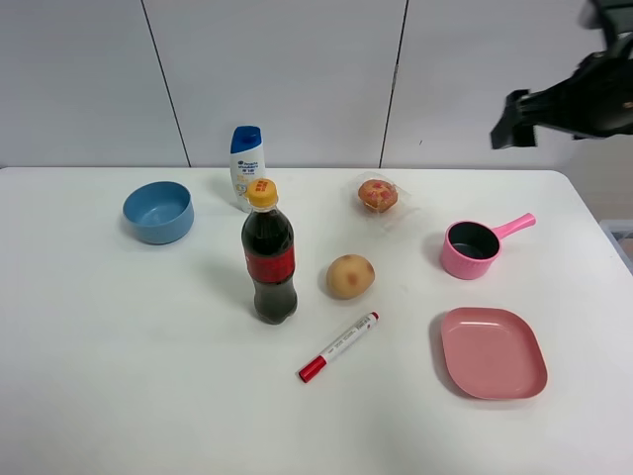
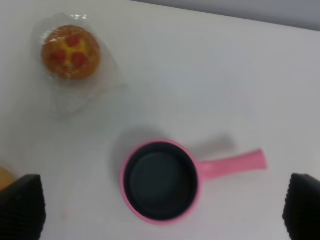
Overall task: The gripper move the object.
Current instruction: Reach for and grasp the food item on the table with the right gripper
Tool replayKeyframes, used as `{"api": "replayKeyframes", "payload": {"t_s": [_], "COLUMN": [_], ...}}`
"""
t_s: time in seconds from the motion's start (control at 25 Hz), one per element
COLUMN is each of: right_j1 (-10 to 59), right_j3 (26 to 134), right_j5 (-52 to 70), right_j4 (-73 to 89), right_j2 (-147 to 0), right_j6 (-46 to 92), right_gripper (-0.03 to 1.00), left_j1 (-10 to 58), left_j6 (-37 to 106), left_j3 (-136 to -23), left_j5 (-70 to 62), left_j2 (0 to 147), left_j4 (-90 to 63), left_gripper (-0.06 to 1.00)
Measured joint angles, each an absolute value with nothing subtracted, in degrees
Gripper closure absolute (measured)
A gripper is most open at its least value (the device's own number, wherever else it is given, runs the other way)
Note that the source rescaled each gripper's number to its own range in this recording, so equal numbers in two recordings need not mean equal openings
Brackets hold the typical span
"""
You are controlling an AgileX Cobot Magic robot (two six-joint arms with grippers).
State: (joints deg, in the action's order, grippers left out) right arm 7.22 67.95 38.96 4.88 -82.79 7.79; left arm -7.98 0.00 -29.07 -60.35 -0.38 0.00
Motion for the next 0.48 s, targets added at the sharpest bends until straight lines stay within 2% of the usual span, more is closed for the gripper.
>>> {"api": "replayKeyframes", "payload": {"t_s": [0.2,0.48], "right_j1": [13.6,14.6], "right_j3": [67.9,70.1], "right_j5": [28.5,24.8], "right_j4": [5.5,5.9], "right_j2": [-93.5,-102.4], "right_j6": [6.0,3.1], "right_gripper": [-0.03,-0.01], "left_j1": [-8.0,-8.0], "left_j6": [0.0,0.0], "left_j3": [-29.1,-29.1], "left_j5": [-60.3,-60.3], "left_j2": [-0.4,-0.4], "left_j4": [0.0,0.0], "left_gripper": [-0.06,-0.06]}}
